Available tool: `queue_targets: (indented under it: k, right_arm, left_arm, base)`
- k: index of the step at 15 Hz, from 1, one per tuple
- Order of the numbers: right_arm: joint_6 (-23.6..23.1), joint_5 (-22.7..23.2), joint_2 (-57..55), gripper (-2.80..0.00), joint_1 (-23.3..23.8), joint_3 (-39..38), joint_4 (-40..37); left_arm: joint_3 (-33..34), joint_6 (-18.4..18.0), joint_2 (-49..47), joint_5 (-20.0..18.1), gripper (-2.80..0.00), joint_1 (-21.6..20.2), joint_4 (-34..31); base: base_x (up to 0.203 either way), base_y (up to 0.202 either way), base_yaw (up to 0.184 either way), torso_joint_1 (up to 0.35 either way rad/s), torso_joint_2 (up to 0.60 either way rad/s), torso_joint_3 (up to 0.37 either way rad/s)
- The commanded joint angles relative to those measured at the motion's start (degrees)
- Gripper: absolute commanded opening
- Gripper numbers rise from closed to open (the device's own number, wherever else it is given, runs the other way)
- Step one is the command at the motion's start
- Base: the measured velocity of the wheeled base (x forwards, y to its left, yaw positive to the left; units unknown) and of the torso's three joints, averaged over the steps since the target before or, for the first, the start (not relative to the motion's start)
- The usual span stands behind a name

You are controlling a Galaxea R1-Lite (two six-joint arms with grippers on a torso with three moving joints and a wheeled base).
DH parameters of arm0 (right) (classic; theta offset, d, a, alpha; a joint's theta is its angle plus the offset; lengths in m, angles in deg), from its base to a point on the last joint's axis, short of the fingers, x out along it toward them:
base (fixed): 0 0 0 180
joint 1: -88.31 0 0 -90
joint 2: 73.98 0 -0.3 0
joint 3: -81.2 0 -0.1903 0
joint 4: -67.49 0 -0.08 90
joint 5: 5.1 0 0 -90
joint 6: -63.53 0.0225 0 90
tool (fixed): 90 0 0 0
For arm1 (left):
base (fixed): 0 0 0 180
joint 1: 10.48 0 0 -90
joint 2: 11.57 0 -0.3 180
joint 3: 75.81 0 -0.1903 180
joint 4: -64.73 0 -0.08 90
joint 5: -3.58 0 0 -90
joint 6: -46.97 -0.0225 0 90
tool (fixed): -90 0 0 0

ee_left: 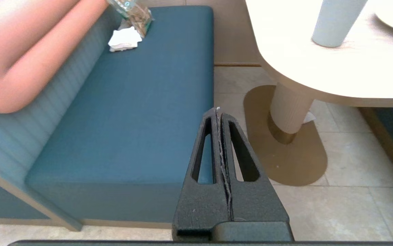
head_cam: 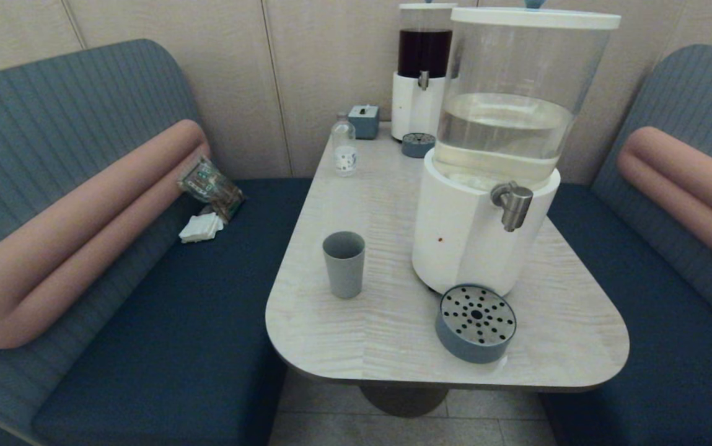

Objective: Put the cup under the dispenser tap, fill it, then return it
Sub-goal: Pick up the cup

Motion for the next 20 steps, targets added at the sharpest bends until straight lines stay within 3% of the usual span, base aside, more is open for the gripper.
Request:
queue_targets:
  k: [1, 4, 9, 11, 13, 14, 17, 20]
  right_arm:
    - [-0.01, 0.00, -0.06, -2.80, -0.01, -0.02, 0.00]
    - [-0.01, 0.00, -0.06, -2.80, -0.01, -0.02, 0.00]
    - [-0.01, 0.00, -0.06, -2.80, -0.01, -0.02, 0.00]
    - [-0.01, 0.00, -0.06, -2.80, -0.01, -0.02, 0.00]
    - [-0.01, 0.00, -0.06, -2.80, -0.01, -0.02, 0.00]
    - [-0.01, 0.00, -0.06, -2.80, -0.01, -0.02, 0.00]
    - [-0.01, 0.00, -0.06, -2.80, -0.01, -0.02, 0.00]
    - [-0.01, 0.00, -0.06, -2.80, -0.01, -0.02, 0.00]
  left_arm:
    - [-5.52, 0.79, -0.39, -0.77, -2.80, 0.00, -0.23]
    - [-18.39, 5.20, -8.39, -4.28, -2.80, 0.20, -0.38]
    - [-43.01, 8.18, -39.44, -7.49, -2.80, 3.24, 1.54]
    - [-47.07, 8.50, -51.65, -12.63, -2.80, 3.74, 6.41]
    - [-47.38, 7.76, -63.90, -19.49, -2.80, 3.67, 16.32]
    - [-46.58, 6.51, -69.93, -21.87, 0.00, 3.46, 23.20]
    - [-43.35, 3.65, -87.66, -28.03, 0.00, 2.90, 49.22]
    - [-40.75, 2.57, -103.63, -37.52, 0.00, 2.46, 76.11]
  base:
    - [0.000, 0.000, 0.000, 0.000, 0.00, 0.000]
    - [0.000, 0.000, 0.000, 0.000, 0.00, 0.000]
    - [0.000, 0.000, 0.000, 0.000, 0.00, 0.000]
    - [0.000, 0.000, 0.000, 0.000, 0.00, 0.000]
    - [0.000, 0.000, 0.000, 0.000, 0.00, 0.000]
    - [0.000, 0.000, 0.000, 0.000, 0.00, 0.000]
    - [0.000, 0.000, 0.000, 0.000, 0.00, 0.000]
    - [0.000, 0.000, 0.000, 0.000, 0.00, 0.000]
